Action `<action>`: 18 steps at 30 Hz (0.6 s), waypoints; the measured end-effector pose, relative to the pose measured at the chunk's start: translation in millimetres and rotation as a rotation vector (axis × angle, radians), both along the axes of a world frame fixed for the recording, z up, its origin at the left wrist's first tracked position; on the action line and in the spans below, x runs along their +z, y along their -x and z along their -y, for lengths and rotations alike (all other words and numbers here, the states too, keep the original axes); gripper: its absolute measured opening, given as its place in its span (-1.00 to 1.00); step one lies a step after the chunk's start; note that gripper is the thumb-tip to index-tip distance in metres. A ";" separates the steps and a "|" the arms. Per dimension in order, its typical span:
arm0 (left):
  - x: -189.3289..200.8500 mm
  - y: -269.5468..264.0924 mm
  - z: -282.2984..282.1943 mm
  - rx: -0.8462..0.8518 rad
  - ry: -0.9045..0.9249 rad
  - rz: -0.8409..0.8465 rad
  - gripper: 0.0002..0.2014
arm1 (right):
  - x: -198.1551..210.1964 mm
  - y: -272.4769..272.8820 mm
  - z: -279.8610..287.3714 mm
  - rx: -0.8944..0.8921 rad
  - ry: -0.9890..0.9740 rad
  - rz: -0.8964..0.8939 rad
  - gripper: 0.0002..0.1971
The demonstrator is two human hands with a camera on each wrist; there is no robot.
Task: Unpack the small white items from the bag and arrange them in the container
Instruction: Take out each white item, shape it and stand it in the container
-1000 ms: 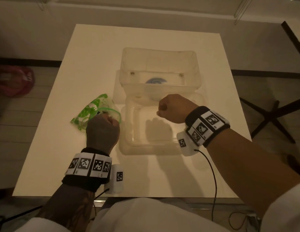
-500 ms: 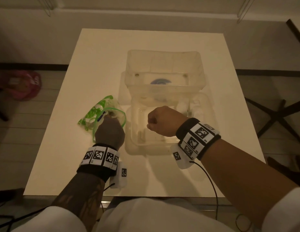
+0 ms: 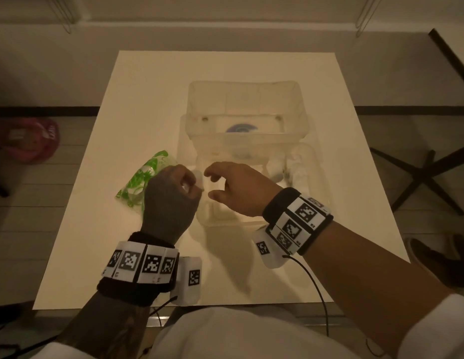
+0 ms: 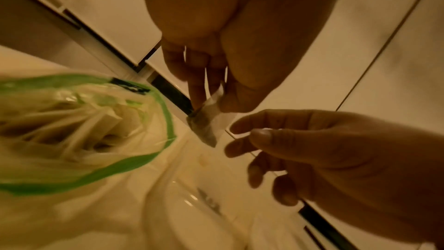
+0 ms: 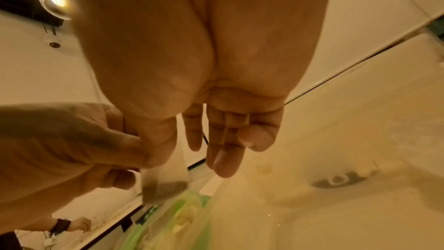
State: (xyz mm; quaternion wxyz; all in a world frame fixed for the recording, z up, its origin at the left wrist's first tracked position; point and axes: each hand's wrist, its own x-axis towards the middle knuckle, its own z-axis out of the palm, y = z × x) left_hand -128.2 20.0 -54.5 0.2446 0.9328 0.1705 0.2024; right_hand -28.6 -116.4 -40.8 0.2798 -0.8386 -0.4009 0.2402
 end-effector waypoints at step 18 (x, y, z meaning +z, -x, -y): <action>4.3 -29.0 53.4 0.079 0.726 0.045 -0.92 | 4.1 -23.1 39.0 -0.433 -0.281 -0.201 -0.83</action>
